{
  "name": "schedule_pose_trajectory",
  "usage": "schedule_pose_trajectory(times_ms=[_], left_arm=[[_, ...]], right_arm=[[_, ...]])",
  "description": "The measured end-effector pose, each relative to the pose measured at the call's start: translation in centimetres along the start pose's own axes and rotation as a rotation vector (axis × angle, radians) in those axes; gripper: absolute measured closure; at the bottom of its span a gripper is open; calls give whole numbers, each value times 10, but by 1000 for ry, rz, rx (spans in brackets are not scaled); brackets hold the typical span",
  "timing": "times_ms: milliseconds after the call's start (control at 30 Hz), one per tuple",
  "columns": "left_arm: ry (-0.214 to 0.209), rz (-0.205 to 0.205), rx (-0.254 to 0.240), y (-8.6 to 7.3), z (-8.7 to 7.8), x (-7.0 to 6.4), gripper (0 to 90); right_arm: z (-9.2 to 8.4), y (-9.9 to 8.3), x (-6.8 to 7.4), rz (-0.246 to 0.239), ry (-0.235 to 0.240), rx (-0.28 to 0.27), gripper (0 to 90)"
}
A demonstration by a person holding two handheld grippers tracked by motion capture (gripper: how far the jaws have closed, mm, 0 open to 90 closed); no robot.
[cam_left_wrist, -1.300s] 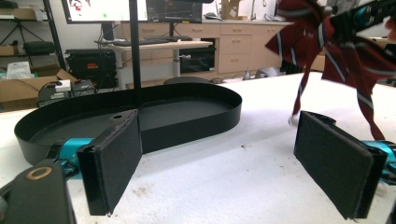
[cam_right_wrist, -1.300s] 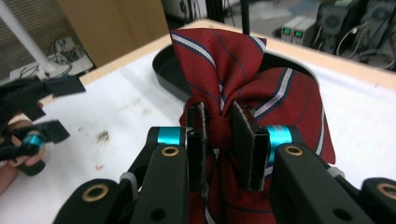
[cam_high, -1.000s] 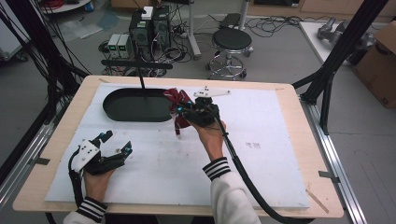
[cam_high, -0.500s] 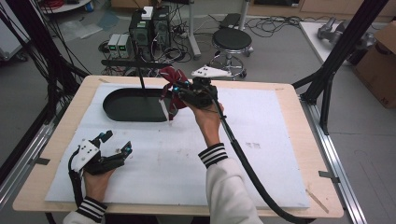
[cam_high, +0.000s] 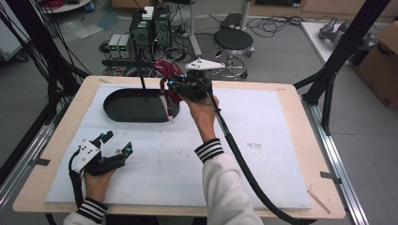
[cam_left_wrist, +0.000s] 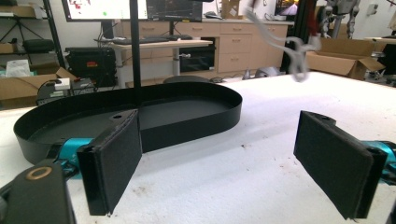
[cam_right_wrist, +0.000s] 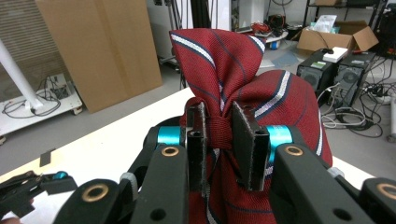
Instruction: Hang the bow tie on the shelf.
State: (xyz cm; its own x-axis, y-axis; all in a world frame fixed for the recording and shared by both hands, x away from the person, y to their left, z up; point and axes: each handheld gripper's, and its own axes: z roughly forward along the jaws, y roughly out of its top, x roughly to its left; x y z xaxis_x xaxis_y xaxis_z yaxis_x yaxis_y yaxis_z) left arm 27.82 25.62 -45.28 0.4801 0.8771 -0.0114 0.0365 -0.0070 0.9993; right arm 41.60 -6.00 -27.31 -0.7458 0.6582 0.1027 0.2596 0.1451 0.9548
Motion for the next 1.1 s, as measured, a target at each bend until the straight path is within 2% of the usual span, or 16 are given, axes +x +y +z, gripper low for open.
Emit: schedule_pose_trajectory(times_ms=[133, 300, 533, 900, 1100], left_arm=[[0, 0, -1, 0, 0, 0, 156], [1, -2, -1, 0, 0, 1, 156], [1, -5, 5, 0, 1, 1, 155], [0, -8, 7, 0, 1, 0, 155], [0, -6, 7, 0, 1, 0, 155]], right_arm=[[11, 11, 2, -24, -5, 4, 759], [23, 18, -3, -27, -21, 8, 759], [38, 22, -13, -16, -38, 16, 759], [57, 29, -26, -34, -83, 27, 758], [64, 25, -36, -14, -108, 40, 758]])
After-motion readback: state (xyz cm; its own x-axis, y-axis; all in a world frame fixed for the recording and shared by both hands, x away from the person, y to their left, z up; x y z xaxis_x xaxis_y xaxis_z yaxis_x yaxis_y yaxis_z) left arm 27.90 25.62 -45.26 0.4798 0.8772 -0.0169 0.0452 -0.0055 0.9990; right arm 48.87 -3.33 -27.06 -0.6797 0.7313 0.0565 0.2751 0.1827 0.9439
